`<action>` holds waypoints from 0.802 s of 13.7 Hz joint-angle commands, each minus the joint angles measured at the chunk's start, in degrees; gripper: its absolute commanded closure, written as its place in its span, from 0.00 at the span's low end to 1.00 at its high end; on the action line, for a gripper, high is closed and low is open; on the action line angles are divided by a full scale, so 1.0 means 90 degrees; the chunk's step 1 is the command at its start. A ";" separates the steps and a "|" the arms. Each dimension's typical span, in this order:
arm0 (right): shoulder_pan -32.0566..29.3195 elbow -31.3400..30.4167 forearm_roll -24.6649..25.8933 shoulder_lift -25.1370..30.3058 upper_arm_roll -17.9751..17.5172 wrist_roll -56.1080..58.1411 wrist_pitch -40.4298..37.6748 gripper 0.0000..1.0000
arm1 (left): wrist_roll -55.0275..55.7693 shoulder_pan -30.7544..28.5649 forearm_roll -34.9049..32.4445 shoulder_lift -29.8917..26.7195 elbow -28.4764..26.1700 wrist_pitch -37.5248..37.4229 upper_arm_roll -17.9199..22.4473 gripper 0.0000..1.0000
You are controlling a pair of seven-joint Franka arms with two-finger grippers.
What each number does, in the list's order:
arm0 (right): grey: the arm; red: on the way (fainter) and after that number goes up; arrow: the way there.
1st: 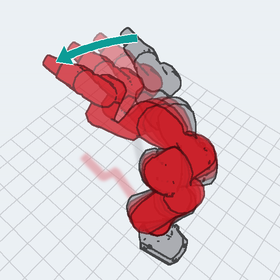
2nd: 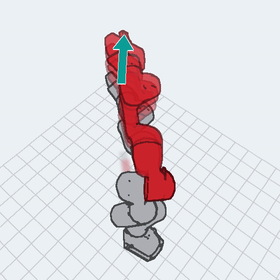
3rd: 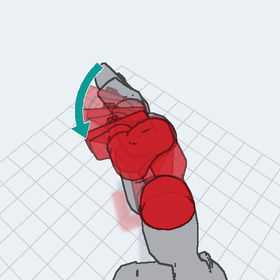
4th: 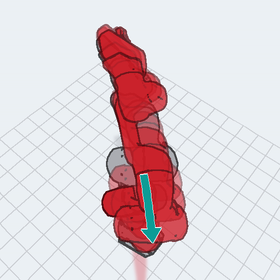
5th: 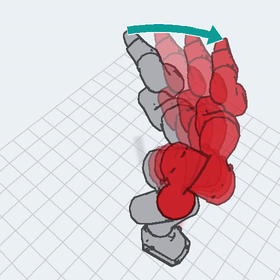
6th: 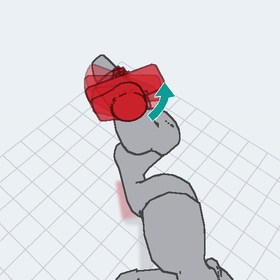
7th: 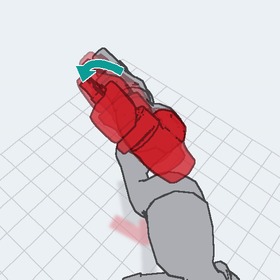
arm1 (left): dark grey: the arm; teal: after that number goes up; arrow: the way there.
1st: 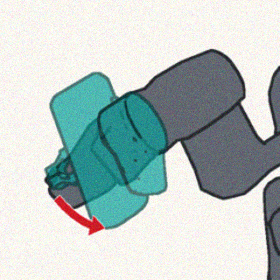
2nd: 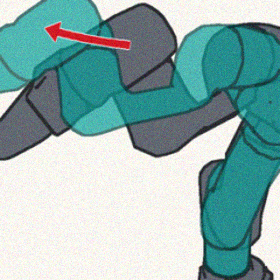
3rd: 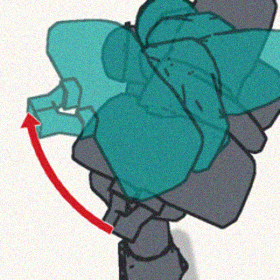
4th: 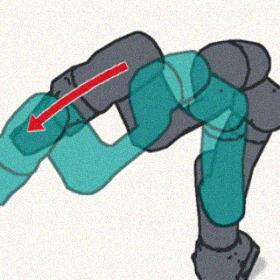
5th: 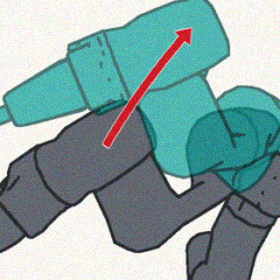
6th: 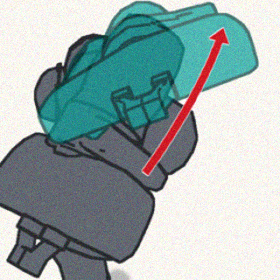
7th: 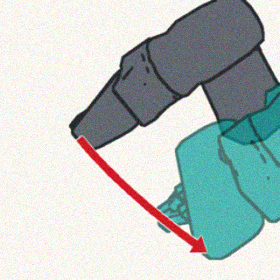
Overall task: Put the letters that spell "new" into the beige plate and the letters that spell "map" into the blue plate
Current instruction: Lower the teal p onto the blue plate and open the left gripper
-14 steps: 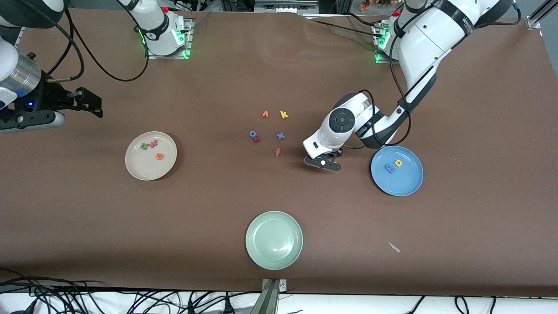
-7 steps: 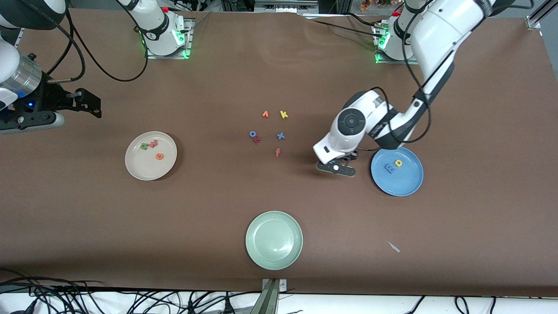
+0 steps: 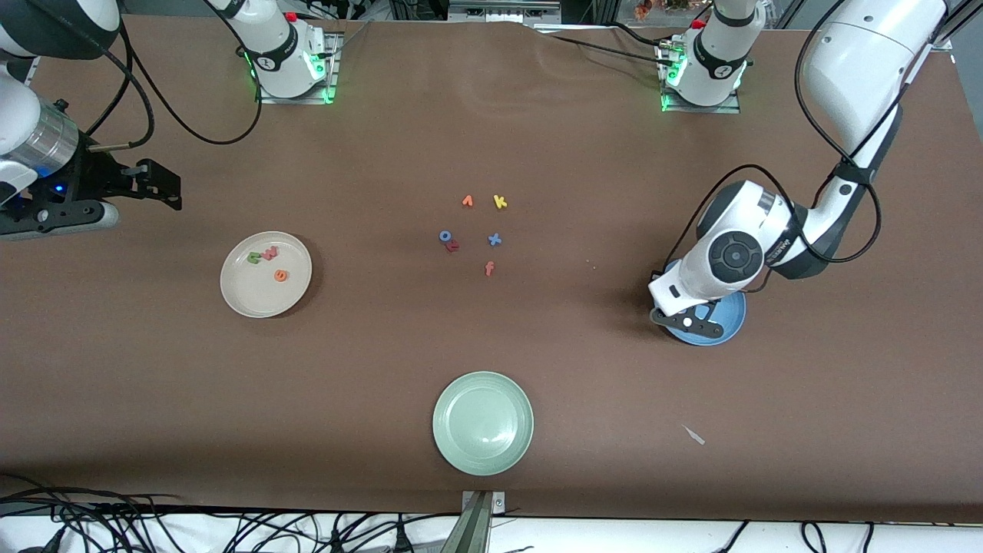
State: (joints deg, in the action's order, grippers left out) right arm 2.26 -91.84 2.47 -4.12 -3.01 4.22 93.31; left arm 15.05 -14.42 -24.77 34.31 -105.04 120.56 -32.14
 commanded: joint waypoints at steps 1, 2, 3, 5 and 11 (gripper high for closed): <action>-0.0026 0.0088 0.0067 -0.0020 -0.0046 0.0039 -0.0075 0.00 | -0.0032 -0.0048 -0.0295 0.0074 -0.0058 0.0042 -0.0042 0.83; -0.0026 0.0088 0.0057 -0.0020 -0.0046 0.0039 -0.0075 0.00 | -0.0032 -0.0038 -0.0295 0.0084 -0.0019 0.0042 -0.0042 0.76; -0.0026 0.0078 0.0067 -0.0020 -0.0046 0.0039 -0.0075 0.00 | -0.0032 -0.0029 -0.0305 0.0094 0.0029 0.0052 -0.0042 0.54; -0.0026 0.0078 0.0057 -0.0030 -0.0046 0.0039 -0.0075 0.00 | -0.0080 -0.0126 -0.0305 0.0046 0.0030 0.0033 -0.0032 0.00; -0.0026 0.0068 0.0057 -0.0040 -0.0046 0.0039 -0.0075 0.00 | -0.0101 -0.0165 -0.0159 -0.0764 0.0341 -0.0133 -0.0130 0.00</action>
State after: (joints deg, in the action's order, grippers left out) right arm 2.26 -91.85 2.47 -4.28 -3.01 4.23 93.29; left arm 14.51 -15.53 -25.34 31.83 -102.55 120.96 -32.50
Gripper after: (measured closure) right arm 0.000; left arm 0.000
